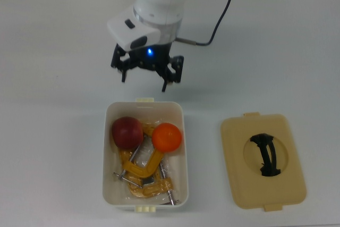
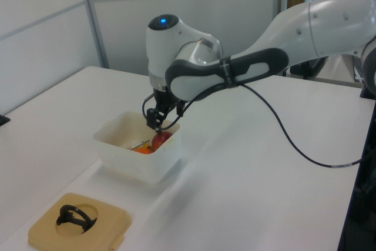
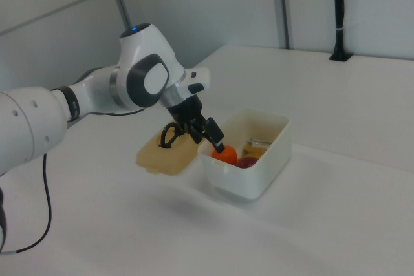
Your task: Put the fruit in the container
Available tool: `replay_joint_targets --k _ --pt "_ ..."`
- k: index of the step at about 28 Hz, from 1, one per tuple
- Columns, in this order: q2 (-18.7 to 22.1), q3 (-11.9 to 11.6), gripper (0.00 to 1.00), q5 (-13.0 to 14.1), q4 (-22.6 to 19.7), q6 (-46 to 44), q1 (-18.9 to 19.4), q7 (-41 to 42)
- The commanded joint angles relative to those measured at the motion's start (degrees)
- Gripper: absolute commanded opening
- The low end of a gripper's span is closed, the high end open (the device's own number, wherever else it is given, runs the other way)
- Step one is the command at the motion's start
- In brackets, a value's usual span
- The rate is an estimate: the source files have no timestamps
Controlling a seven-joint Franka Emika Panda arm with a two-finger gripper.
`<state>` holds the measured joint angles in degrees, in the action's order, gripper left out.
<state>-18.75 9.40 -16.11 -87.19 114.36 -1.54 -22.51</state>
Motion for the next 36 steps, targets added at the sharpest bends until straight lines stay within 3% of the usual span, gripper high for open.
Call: replay_joint_targets --k 1,5,18,24,29,36 --pt "5.56 -0.43 1.00 4.68 -2.46 -8.52 0.05 7.82" --pt "8.82 -0.70 1.00 7.67 -2.90 -12.40 -1.18 10.47" --pt "15.85 -1.05 1.00 8.73 -7.38 -15.21 -3.29 11.70" --pt "16.47 -1.49 1.00 9.17 -7.91 -15.13 -3.29 14.24" --pt "16.38 -2.46 1.00 13.47 -7.73 -15.04 -3.29 16.18" --pt "15.77 -2.46 1.00 14.97 -7.56 -14.86 -3.38 16.45"
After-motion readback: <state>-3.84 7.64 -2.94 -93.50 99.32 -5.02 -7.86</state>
